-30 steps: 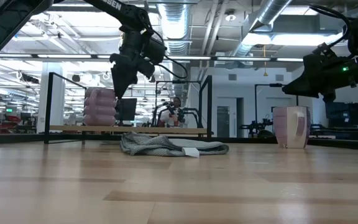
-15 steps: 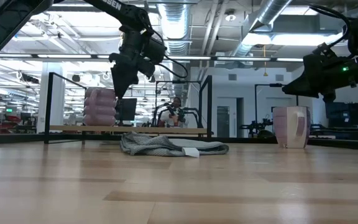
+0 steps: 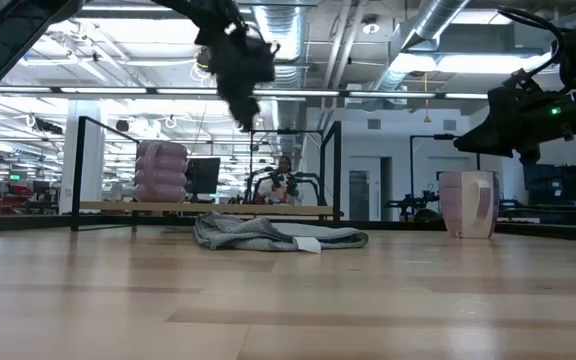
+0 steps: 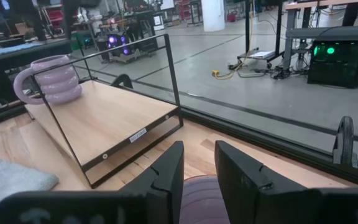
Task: Stack small to large cups/mugs on shelf
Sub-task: Put the violet patterned mug on the shelf
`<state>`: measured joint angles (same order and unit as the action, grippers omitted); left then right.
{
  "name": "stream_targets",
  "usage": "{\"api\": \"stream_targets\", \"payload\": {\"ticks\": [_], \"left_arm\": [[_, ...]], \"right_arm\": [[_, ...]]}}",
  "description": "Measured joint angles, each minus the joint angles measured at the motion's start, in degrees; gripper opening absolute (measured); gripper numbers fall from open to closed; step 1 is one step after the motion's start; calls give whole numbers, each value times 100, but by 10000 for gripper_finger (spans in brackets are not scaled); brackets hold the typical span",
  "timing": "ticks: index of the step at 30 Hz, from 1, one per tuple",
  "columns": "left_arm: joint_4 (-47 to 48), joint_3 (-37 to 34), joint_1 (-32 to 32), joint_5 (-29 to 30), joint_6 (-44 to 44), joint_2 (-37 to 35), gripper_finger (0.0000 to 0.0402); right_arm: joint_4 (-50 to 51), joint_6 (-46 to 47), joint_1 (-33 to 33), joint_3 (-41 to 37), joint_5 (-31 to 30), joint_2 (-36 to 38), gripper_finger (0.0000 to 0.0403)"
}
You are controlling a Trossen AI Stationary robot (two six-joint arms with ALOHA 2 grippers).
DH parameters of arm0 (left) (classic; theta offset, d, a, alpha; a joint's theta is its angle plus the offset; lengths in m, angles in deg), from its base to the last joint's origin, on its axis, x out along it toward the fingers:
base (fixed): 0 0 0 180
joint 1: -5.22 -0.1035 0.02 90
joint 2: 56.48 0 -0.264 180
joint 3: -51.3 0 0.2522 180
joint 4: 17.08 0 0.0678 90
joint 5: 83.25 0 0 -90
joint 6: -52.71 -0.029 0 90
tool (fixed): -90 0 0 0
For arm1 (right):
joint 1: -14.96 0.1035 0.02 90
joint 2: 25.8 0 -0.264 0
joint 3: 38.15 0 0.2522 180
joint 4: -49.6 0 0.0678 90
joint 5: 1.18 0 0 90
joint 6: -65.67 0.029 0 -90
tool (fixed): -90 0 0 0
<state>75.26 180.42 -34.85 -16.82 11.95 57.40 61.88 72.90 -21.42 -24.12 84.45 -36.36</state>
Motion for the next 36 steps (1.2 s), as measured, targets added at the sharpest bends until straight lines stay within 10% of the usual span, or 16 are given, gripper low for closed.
{"api": "stream_targets", "payload": {"ticks": [9,20,36], "left_arm": [[-97,1426,-335,-1075,233,-287,162],[-417,1221,-800,-2222,12,-1814,162],[-3247,-3380,-980,-2679,818,-5046,162]], "right_arm": [[-2,-9,1,0,-1,0,114],[-2,-9,-2,0,-1,2,114],[12,333,1,0,63,2,114]]}}
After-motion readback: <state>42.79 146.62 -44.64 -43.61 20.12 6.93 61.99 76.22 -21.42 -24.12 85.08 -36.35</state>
